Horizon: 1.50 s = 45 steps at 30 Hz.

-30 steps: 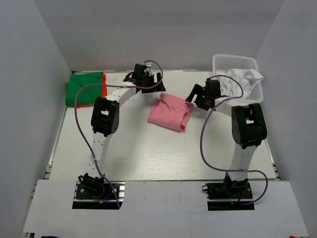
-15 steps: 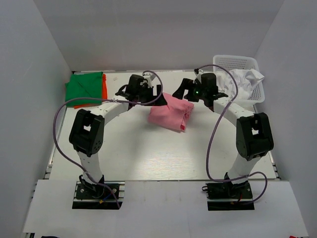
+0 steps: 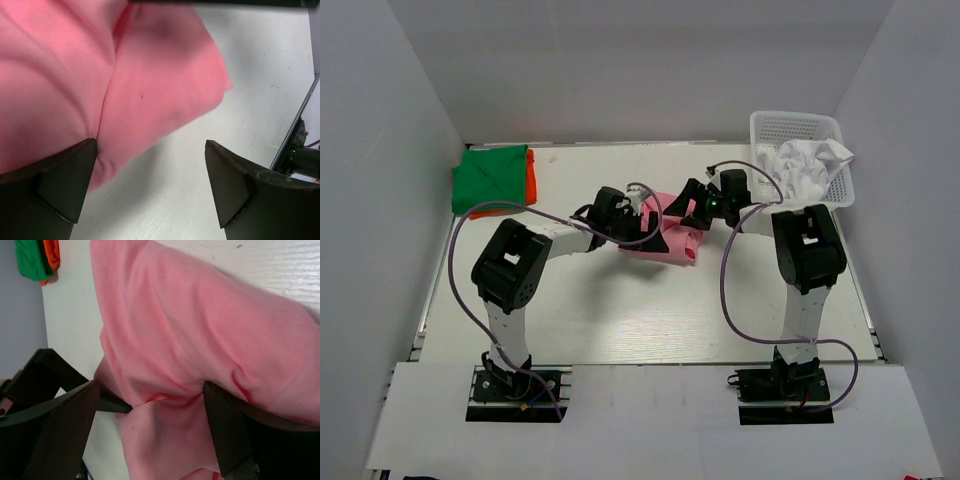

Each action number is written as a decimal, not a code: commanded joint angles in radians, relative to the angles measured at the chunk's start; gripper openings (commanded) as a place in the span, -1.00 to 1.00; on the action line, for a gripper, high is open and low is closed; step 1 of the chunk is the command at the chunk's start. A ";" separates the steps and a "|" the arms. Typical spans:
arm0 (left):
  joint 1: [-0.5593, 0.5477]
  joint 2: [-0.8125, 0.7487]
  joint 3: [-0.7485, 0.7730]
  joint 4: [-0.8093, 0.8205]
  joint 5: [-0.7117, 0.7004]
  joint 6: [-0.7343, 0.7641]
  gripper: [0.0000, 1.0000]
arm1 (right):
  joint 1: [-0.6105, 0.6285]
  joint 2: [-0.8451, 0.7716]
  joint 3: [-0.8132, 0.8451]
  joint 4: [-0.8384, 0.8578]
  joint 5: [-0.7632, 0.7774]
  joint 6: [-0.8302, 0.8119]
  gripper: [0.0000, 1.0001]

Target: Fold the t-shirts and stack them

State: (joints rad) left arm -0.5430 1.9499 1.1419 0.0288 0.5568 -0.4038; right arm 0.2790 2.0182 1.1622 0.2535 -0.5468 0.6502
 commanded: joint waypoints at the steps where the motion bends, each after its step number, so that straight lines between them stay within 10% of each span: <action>1: -0.021 -0.020 -0.123 -0.050 -0.018 -0.001 1.00 | -0.035 0.068 0.011 0.009 0.102 -0.007 0.81; 12: -0.072 -0.158 -0.050 -0.199 -0.171 0.026 1.00 | -0.014 -0.091 0.157 -0.154 0.031 -0.297 0.81; 20: -0.037 -0.303 0.016 -0.213 -0.360 -0.001 1.00 | 0.031 -0.352 -0.051 -0.134 -0.019 -0.228 0.81; 35: 0.041 0.262 0.539 -0.339 -0.172 -0.044 1.00 | 0.029 -0.188 -0.438 0.578 -0.176 0.220 0.81; 45: 0.114 0.382 0.633 -0.391 -0.256 -0.053 1.00 | 0.026 -0.202 -0.587 0.319 0.019 0.076 0.81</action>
State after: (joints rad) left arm -0.4545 2.2917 1.7458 -0.2756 0.3408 -0.4637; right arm 0.3042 1.8004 0.6205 0.7757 -0.6285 0.8024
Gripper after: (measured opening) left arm 0.997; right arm 0.902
